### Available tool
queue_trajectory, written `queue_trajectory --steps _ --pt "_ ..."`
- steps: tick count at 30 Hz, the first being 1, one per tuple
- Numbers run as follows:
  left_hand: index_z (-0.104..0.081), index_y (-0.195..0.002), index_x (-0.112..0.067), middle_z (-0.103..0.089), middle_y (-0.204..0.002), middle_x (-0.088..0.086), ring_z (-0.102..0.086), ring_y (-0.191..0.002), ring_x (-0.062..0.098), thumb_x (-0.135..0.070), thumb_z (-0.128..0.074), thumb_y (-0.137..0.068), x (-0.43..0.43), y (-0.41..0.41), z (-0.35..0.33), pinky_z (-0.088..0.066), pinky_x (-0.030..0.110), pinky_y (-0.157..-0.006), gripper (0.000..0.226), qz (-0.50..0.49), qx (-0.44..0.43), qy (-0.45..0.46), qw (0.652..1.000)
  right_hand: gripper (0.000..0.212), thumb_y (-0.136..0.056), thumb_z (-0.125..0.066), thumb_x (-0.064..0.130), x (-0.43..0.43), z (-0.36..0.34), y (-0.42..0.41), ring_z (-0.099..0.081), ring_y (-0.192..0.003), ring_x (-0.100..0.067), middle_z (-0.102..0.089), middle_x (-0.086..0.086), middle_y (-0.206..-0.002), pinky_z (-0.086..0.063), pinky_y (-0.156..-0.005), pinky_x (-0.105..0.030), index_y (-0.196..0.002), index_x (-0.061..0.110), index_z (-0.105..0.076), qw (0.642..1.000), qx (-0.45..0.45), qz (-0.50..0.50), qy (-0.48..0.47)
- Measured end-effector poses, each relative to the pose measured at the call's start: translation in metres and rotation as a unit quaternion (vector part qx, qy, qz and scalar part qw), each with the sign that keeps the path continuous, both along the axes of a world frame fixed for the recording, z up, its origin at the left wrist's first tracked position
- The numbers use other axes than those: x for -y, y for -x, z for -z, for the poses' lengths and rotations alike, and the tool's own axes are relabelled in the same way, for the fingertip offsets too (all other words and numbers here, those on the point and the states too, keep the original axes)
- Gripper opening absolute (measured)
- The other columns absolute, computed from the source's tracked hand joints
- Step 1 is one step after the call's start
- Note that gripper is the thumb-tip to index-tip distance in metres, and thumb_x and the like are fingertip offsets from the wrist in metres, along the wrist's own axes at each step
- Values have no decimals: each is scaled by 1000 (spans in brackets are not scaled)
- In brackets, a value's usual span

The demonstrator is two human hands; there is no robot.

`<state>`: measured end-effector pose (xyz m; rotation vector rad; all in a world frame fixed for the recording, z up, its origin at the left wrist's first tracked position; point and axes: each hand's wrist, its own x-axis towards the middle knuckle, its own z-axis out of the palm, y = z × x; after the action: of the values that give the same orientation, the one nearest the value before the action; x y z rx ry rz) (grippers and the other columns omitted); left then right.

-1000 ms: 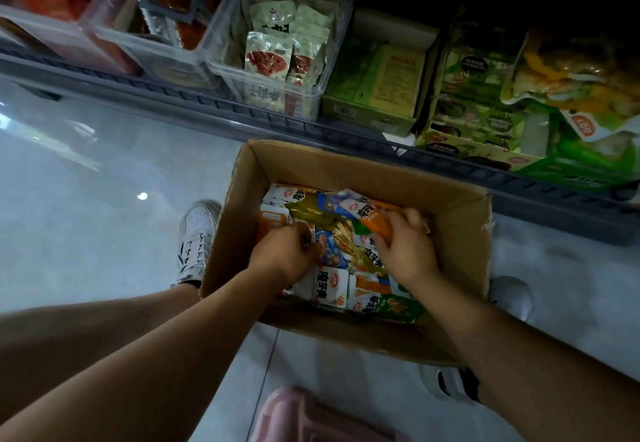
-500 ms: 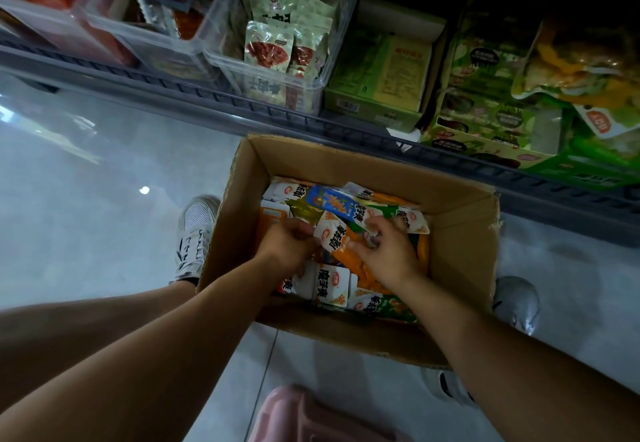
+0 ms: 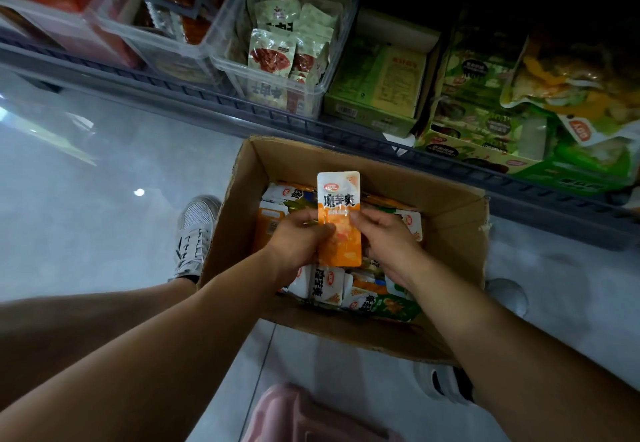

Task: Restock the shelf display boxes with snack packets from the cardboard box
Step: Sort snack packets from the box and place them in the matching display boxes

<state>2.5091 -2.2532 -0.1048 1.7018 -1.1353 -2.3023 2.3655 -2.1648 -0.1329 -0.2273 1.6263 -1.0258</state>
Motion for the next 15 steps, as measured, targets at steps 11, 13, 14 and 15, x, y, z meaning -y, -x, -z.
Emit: queue_trajectory --steps 11,13,14,15 --pt "-47 -135 -21 -61 -119 -2 -62 -102 14 -11 -80 -87 -2 1 -3 -58 38 -83 59 48 35 118 991 29 -99 -59 30 0 -7 -7 -72 -103 -24 -76 -5 -111 -55 -95 -52 -125 19 -66 994 95 48 -15" --pt "-50 -131 -18 -67 -119 5 -69 -103 21 -10 -80 -87 0 -4 1 -59 41 -87 54 20 40 91 995 24 -100 -58 32 -1 -6 -5 -70 -106 -22 -75 -2 -111 -52 -100 -51 -119 22 -69 997 78 -5 -23" --pt "-55 -127 -15 -71 -118 7 -72 -101 23 -10 -79 -88 1 -5 2 -61 41 -87 46 21 34 79 996 21 -100 -58 33 -2 -6 -3 -68 -107 -19 -74 2 -111 -50 -102 -47 -114 25 -70 998 26 -45 -23" --pt "-60 -122 -13 -73 -115 9 -75 -98 23 -11 -77 -89 2 -6 4 -62 38 -83 37 28 27 71 997 20 -101 -57 34 -2 -4 2 -64 -109 -16 -70 7 -114 -48 -103 -40 -114 26 -70 993 -68 -88 -24"
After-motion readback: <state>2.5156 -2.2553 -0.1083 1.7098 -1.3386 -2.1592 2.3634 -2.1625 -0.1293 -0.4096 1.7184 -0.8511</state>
